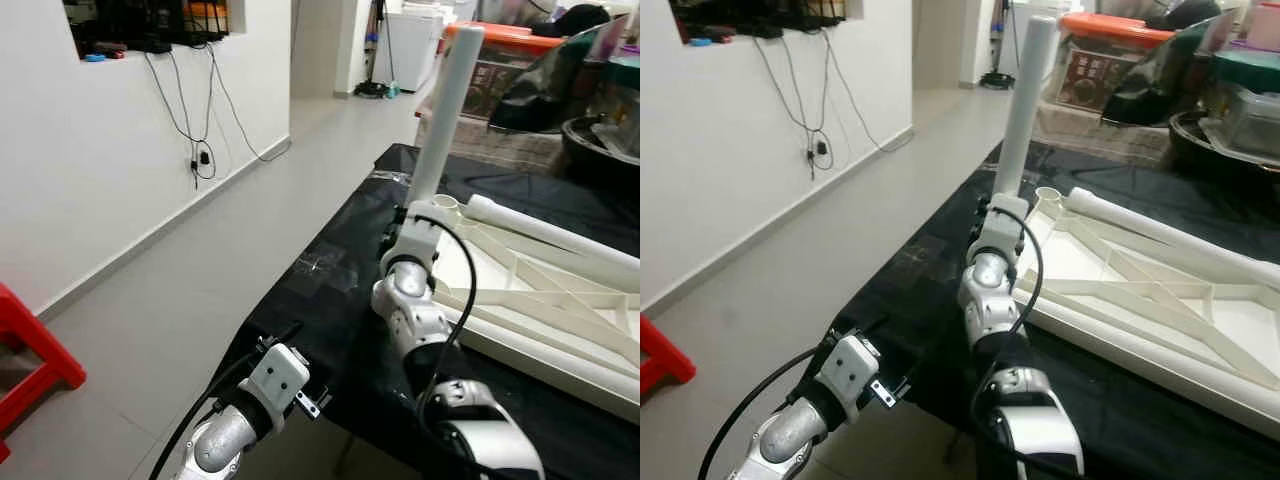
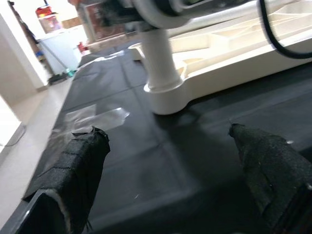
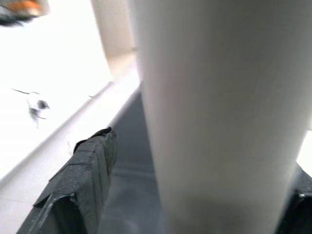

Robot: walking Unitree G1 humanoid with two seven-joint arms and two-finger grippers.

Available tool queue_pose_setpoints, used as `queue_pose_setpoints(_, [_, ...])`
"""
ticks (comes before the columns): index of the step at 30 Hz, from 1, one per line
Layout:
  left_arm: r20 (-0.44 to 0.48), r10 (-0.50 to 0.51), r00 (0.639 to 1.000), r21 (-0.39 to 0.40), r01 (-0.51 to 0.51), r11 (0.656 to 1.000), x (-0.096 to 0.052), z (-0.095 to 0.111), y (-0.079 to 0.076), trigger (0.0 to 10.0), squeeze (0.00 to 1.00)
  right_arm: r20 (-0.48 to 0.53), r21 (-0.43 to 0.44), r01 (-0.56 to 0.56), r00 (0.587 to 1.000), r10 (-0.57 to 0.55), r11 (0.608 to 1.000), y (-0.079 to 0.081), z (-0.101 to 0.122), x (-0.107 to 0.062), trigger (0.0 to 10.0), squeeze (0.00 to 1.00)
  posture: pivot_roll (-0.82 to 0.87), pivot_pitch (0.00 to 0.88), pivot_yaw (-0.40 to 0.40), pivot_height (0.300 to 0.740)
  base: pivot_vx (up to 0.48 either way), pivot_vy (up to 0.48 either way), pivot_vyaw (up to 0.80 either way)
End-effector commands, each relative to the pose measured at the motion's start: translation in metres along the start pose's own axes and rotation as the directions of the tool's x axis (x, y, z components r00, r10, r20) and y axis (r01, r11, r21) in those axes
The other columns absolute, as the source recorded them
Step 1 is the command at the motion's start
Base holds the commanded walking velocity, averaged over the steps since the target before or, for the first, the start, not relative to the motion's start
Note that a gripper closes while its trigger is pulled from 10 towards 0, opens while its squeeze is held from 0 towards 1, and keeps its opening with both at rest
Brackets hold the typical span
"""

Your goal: Building children table

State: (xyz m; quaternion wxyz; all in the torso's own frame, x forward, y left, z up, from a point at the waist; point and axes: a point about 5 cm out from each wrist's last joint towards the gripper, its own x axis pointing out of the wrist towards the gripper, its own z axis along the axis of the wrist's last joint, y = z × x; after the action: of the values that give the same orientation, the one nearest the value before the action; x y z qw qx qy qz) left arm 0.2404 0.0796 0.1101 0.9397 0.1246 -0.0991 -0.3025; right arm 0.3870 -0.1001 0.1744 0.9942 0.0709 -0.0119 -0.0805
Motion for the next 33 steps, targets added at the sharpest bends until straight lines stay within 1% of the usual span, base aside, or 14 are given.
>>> queue_pose_setpoints(1, [-0.013,-0.005,1.000,-0.001,0.005,1.000,-0.001,-0.003,-0.002,10.0,0.00,0.053,0.002,-0.107,0.993,0.107,0.994,0.008,0.003,-0.001,10.0,0.00,0.19,0.000,-0.086,0.740,0.000,0.000,0.00])
queue_pose_setpoints(4, [-0.014,-0.005,1.000,-0.002,0.005,1.000,-0.001,-0.003,-0.001,10.0,0.00,0.073,0.017,-0.244,0.968,0.242,0.970,0.009,0.004,0.001,10.0,0.00,0.19,0.000,-0.083,0.740,0.000,0.000,0.00])
queue_pose_setpoints(6, [-0.015,-0.006,1.000,-0.002,0.006,1.000,-0.001,-0.003,-0.001,10.0,0.00,0.011,0.015,-0.461,0.888,0.461,0.887,0.012,0.000,0.003,10.0,0.00,0.19,0.000,-0.079,0.740,0.000,0.000,0.00])
queue_pose_setpoints(7, [-0.015,-0.006,1.000,-0.002,0.006,1.000,-0.001,-0.003,-0.001,10.0,0.00,0.011,0.015,-0.461,0.888,0.461,0.887,0.012,0.000,0.003,10.0,0.00,0.19,0.000,-0.079,0.740,0.000,0.000,0.00])
queue_pose_setpoints(8, [-0.015,-0.006,1.000,-0.002,0.006,1.000,-0.001,-0.003,-0.001,10.0,0.00,-0.020,0.002,-0.538,0.843,0.538,0.843,0.013,-0.001,0.003,10.0,0.00,0.19,0.000,-0.079,0.740,0.000,0.000,0.00])
queue_pose_setpoints(9, [-0.015,-0.006,1.000,-0.002,0.006,1.000,-0.001,-0.003,-0.001,10.0,0.00,-0.020,0.002,-0.538,0.843,0.538,0.843,0.013,-0.001,0.003,10.0,0.00,0.19,0.000,-0.079,0.740,0.000,0.000,0.00])
queue_pose_setpoints(11, [-0.015,-0.007,1.000,-0.002,0.007,1.000,-0.001,-0.003,-0.001,10.0,0.00,-0.084,-0.034,-0.633,0.773,0.629,0.773,0.012,-0.003,0.002,10.0,0.00,0.19,0.000,-0.079,0.740,0.000,0.000,0.00])
queue_pose_setpoints(14, [-0.015,-0.008,1.000,-0.001,0.008,1.000,-0.001,-0.003,-0.001,10.0,0.00,-0.109,-0.055,-0.666,0.745,0.659,0.744,0.013,-0.002,0.000,10.0,0.00,0.19,0.000,-0.080,0.740,0.000,0.000,0.00])
queue_pose_setpoints(17, [-0.016,-0.007,1.000,0.001,0.007,1.000,-0.001,-0.003,0.000,10.0,0.00,-0.102,-0.080,-0.625,0.780,0.617,0.777,0.011,0.001,0.003,10.0,0.00,0.20,0.000,-0.084,0.740,0.000,0.000,0.00])
queue_pose_setpoints(18, [-0.016,-0.006,1.000,0.000,0.006,1.000,-0.001,-0.003,-0.001,10.0,0.00,-0.090,-0.072,-0.582,0.813,0.575,0.810,0.009,0.000,0.005,10.0,0.00,0.20,0.000,-0.081,0.740,0.000,0.000,0.00])
queue_pose_setpoints(20, [-0.016,-0.006,1.000,0.000,0.006,1.000,-0.001,-0.003,-0.001,10.0,0.00,-0.090,-0.072,-0.582,0.813,0.575,0.810,0.009,0.000,0.005,10.0,0.00,0.20,0.000,-0.081,0.740,0.000,0.000,0.00])
queue_pose_setpoints(21, [-0.015,-0.006,1.000,0.000,0.006,1.000,-0.001,-0.002,-0.001,10.0,0.00,-0.052,-0.046,-0.493,0.870,0.491,0.869,0.000,-0.003,0.006,10.0,0.00,0.19,0.000,-0.080,0.740,0.000,0.000,0.00])
queue_pose_setpoints(25, [-0.015,-0.005,1.000,-0.001,0.005,1.000,-0.001,-0.002,-0.001,10.0,0.00,-0.035,-0.024,-0.475,0.880,0.474,0.880,-0.005,-0.006,0.005,10.0,0.00,0.19,0.000,-0.080,0.740,0.000,0.000,0.00])
queue_pose_setpoints(33, [-0.014,-0.005,1.000,-0.004,0.005,1.000,-0.001,-0.002,0.000,10.0,0.00,0.007,-0.016,-0.430,0.903,0.430,0.903,-0.033,-0.019,-0.019,10.0,0.00,0.18,0.000,-0.075,0.740,0.000,0.000,0.00])
